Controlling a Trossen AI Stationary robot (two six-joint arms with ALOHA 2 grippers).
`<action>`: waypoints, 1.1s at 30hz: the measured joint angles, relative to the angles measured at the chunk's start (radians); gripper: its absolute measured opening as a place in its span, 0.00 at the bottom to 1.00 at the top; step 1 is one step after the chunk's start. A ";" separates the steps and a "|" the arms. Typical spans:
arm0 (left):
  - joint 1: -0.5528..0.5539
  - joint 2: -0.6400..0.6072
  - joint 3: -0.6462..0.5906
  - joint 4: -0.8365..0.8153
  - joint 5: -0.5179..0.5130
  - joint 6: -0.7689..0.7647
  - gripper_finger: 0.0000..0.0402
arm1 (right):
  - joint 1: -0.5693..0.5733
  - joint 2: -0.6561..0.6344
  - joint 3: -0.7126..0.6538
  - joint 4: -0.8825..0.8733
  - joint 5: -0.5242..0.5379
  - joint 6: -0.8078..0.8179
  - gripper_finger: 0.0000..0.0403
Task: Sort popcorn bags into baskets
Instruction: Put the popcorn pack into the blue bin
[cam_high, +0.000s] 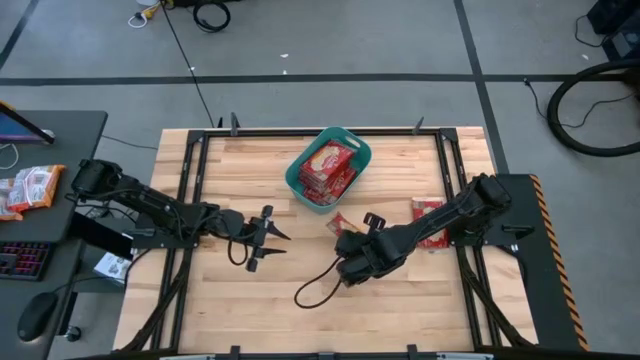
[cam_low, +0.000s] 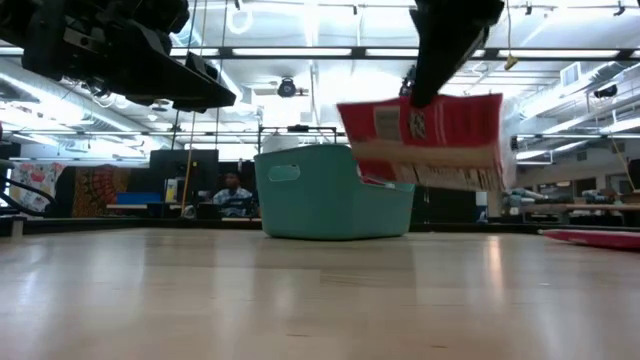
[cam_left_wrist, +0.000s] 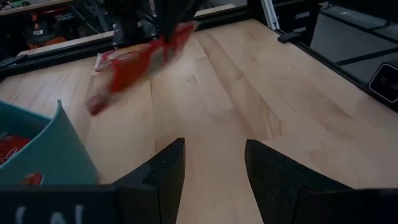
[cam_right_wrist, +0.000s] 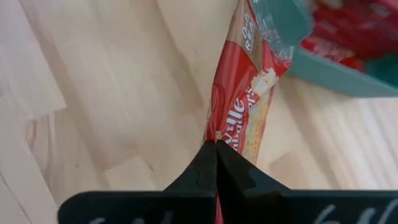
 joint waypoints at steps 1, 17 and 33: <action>0.000 0.000 0.000 0.000 0.000 0.000 0.43 | 0.000 -0.011 0.000 -0.003 0.013 -0.004 0.00; 0.000 0.000 0.000 0.001 0.000 -0.006 0.43 | -0.121 -0.075 0.131 -0.102 0.248 -0.384 0.00; 0.000 0.001 0.000 -0.006 -0.012 -0.006 0.43 | -0.428 -0.073 0.142 0.046 0.050 -1.340 0.01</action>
